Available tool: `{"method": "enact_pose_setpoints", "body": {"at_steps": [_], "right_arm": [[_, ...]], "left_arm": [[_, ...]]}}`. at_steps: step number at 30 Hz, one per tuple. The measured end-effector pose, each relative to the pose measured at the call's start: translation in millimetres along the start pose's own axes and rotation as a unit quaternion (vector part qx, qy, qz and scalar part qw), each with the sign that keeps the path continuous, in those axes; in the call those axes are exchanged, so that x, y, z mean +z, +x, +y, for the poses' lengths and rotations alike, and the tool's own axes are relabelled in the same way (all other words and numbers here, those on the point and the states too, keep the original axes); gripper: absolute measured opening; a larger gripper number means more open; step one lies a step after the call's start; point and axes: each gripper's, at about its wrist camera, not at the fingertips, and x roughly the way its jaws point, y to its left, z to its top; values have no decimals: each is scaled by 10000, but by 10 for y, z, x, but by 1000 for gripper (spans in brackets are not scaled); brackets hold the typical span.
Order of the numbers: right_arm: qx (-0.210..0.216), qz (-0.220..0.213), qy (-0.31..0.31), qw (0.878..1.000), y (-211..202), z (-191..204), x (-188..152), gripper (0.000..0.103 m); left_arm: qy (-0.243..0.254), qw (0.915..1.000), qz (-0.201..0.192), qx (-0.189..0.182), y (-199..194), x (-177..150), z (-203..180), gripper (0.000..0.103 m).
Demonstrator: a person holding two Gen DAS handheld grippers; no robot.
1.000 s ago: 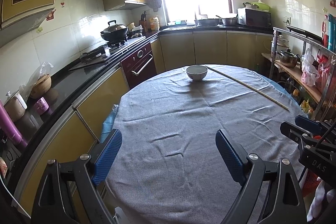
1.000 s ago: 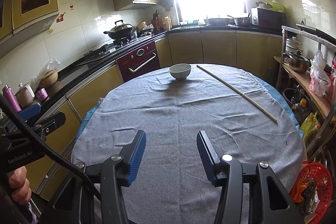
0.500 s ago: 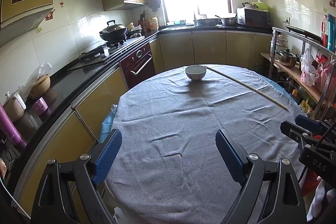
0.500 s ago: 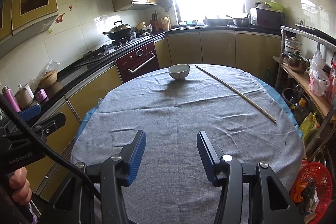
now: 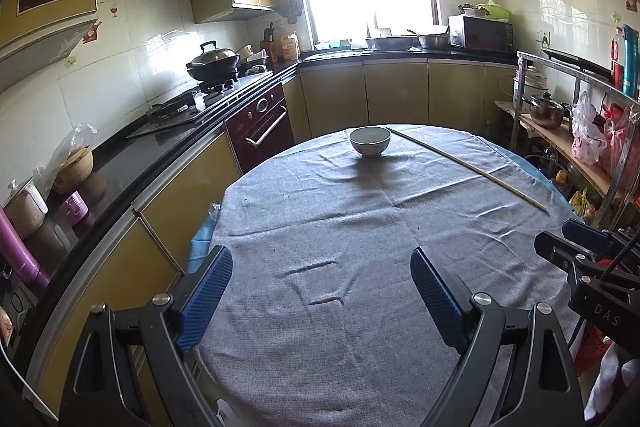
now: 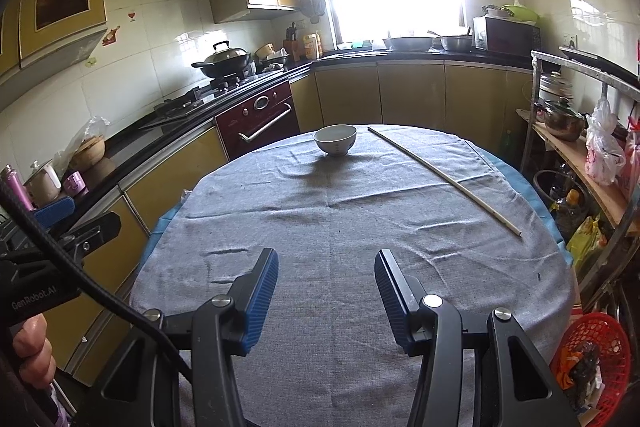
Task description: Collect trash
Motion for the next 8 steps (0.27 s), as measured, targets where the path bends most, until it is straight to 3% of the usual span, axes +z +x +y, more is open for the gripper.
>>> {"method": "enact_pose_setpoints", "body": {"at_steps": [8], "right_arm": [[-50, 111, 92, 9999, 131, -138, -18, 54]], "left_arm": [[9, 9997, 218, -82, 276, -12, -101, 91]]}}
